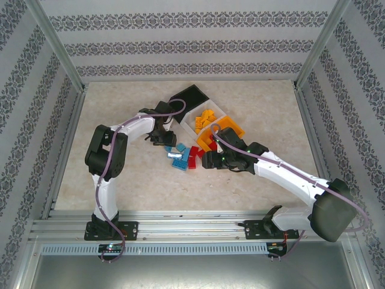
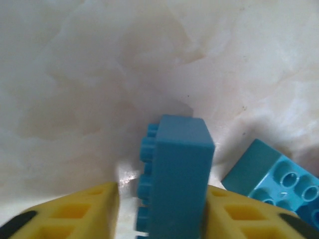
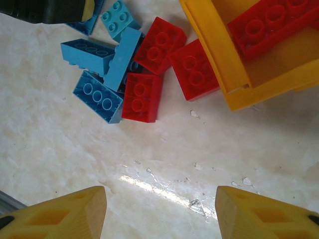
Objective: Sort the legos into containers by color
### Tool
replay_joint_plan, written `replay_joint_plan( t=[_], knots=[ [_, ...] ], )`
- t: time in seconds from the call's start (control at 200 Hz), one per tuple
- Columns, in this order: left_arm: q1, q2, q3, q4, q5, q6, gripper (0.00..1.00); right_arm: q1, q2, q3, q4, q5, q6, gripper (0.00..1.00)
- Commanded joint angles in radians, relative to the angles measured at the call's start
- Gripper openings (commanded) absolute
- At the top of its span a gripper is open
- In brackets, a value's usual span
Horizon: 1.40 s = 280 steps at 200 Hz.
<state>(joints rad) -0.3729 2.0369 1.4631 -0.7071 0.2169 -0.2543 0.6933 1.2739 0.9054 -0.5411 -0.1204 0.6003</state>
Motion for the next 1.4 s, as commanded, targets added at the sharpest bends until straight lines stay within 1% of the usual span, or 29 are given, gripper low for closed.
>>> replay_joint_plan(
  t=[0.0,0.205,0.365,0.46,0.595,0.689,0.779,0.844,0.949,1.234,1.394],
  knots=[
    [-0.004,0.021,0.022,-0.009,0.01,-0.004,0.39,-0.018,-0.03,-0.022,-0.01,0.015,0.005,0.6],
    [0.003,0.012,0.018,-0.011,0.022,-0.012,0.29,-0.032,-0.045,-0.03,-0.01,0.016,0.003,0.6],
    [0.032,-0.038,-0.038,0.038,0.067,-0.043,0.27,-0.045,-0.062,-0.041,-0.002,0.023,0.013,0.6],
    [0.064,-0.087,-0.092,0.096,0.153,-0.083,0.27,-0.078,-0.08,-0.074,0.036,-0.024,0.043,0.6],
    [0.11,-0.175,-0.21,0.243,0.291,-0.179,0.26,-0.124,-0.107,-0.13,0.113,-0.098,0.101,0.6],
    [0.136,-0.222,-0.272,0.337,0.372,-0.252,0.25,-0.134,-0.117,-0.143,0.121,-0.108,0.113,0.6],
    [0.154,-0.238,-0.269,0.4,0.429,-0.312,0.24,-0.136,-0.12,-0.143,0.118,-0.108,0.113,0.6],
    [0.165,-0.227,-0.23,0.435,0.462,-0.362,0.24,-0.136,-0.12,-0.146,0.122,-0.109,0.114,0.6],
    [0.176,-0.161,-0.107,0.478,0.493,-0.436,0.24,-0.136,-0.12,-0.155,0.137,-0.116,0.125,0.6],
    [0.182,0.19,0.376,0.456,0.498,-0.574,0.25,-0.146,-0.17,-0.187,0.113,-0.11,0.118,0.61],
    [0.181,0.348,0.575,0.447,0.494,-0.64,0.27,-0.165,-0.206,-0.182,0.055,-0.088,0.083,0.61]
  ],
)
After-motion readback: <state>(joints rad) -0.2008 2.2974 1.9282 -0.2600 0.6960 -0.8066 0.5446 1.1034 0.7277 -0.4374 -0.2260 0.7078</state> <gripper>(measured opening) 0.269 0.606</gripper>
